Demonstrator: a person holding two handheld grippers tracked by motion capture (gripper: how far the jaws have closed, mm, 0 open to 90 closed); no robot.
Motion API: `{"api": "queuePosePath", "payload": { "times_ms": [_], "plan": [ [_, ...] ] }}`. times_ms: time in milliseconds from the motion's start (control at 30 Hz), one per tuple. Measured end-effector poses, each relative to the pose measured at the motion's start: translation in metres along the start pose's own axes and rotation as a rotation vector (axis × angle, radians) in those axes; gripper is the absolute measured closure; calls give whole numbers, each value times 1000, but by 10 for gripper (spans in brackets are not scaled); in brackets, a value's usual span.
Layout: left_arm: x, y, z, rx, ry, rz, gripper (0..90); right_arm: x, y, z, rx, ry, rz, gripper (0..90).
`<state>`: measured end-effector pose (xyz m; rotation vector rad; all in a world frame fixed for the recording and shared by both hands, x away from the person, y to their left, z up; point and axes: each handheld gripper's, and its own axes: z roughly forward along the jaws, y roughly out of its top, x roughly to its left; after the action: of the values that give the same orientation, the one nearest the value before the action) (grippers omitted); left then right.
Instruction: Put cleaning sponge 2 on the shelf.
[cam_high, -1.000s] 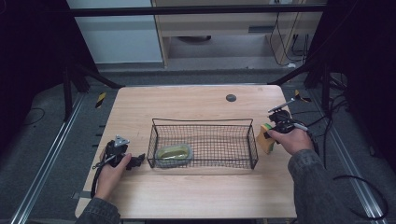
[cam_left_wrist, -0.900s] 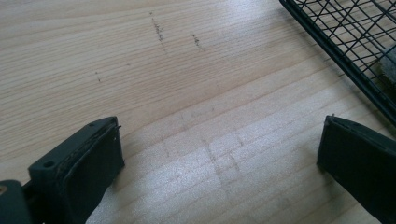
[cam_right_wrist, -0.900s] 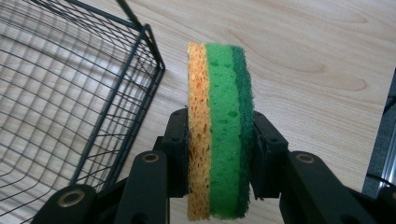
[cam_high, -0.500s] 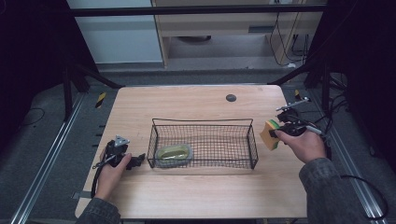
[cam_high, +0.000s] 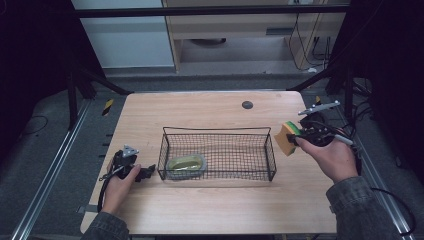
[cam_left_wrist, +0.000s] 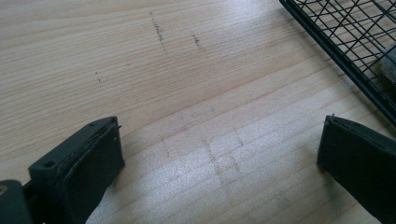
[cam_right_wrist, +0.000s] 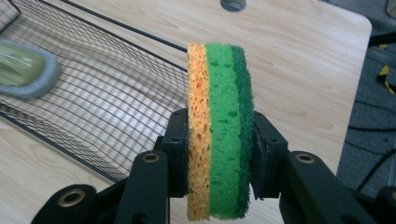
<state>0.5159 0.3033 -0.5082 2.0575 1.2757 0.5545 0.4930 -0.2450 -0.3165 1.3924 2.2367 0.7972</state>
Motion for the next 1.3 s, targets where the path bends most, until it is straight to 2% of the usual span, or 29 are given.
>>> {"api": "queuePosePath", "payload": {
  "times_ms": [67, 300, 467, 900, 1300],
  "plan": [
    [0, 0, 0, 0, 0, 0, 0, 10, 6, -1, -13, 12, -22, 645],
    [0, 0, 0, 0, 1, 1, 0, 31, 15, 2, -10, 40, -65, 645],
    [0, 0, 0, 0, 1, 1, 0, 41, 20, 9, -3, 44, -86, 644],
    [0, 0, 0, 0, 0, 0, 0, 52, 19, 32, 29, 57, -104, 644],
    [0, 0, 0, 0, -1, 1, 0, 53, 16, 46, 57, 54, -120, 644]
  ]
}}
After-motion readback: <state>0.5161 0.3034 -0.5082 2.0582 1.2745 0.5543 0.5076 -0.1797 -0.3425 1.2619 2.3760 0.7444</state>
